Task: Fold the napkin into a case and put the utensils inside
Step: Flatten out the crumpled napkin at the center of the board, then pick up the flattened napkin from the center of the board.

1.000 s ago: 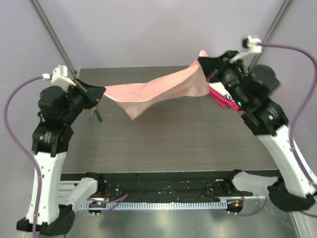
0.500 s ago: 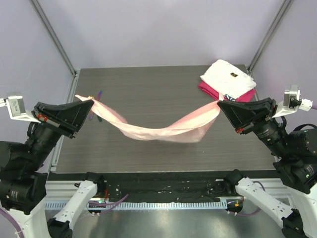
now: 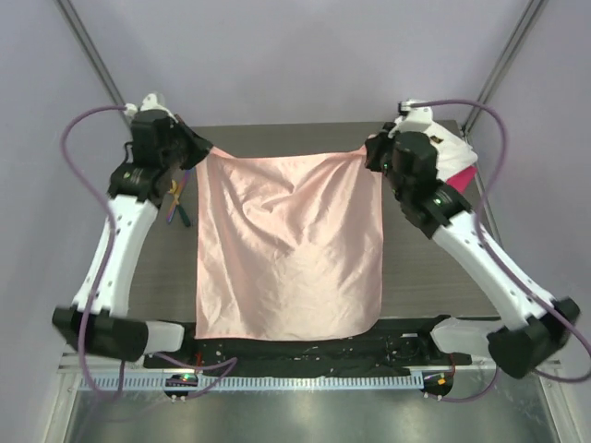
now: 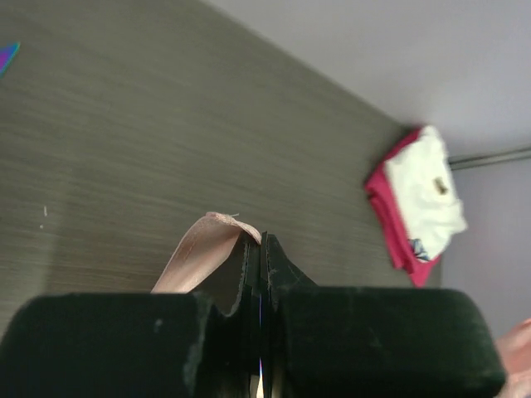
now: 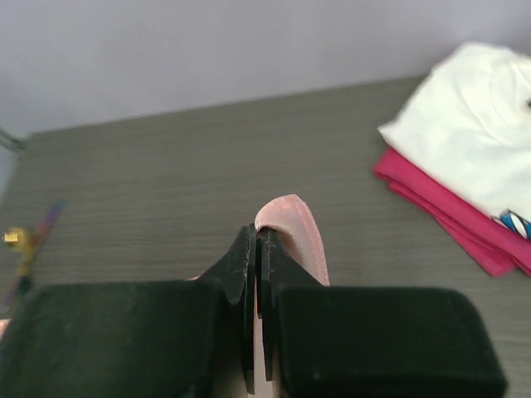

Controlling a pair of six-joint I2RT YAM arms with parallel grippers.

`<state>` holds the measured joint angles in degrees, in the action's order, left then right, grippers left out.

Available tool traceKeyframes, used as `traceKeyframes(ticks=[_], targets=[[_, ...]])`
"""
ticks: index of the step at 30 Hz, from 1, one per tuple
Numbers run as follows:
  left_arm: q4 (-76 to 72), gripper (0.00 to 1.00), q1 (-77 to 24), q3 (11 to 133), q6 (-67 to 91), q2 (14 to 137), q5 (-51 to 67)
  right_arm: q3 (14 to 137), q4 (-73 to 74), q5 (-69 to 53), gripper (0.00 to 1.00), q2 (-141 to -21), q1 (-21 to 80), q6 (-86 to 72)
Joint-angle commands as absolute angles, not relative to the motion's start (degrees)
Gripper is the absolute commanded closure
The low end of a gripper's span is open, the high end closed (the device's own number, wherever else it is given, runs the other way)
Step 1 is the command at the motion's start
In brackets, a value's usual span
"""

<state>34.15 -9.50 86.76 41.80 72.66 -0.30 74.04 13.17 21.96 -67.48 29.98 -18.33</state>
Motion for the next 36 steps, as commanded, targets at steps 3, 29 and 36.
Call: traceKeyframes(ticks=[3,29,36], targets=[[24.3,1.0,-5.1,86.4,45.2,91.7,3.2,70.5,0.1,15.8,0.99,-85.3,16.8,-21.4],[30.9,0.33,-0.4,131.6,37.8,134.4,-2.2,145.3,23.8,-1.0,0.38,-147.5,8.8,-20.3],[31.4,0.37,-1.9,102.3,41.1,113.2,2.3,109.9,23.5,2.8,0.34,-122.9,8.9,-24.8]])
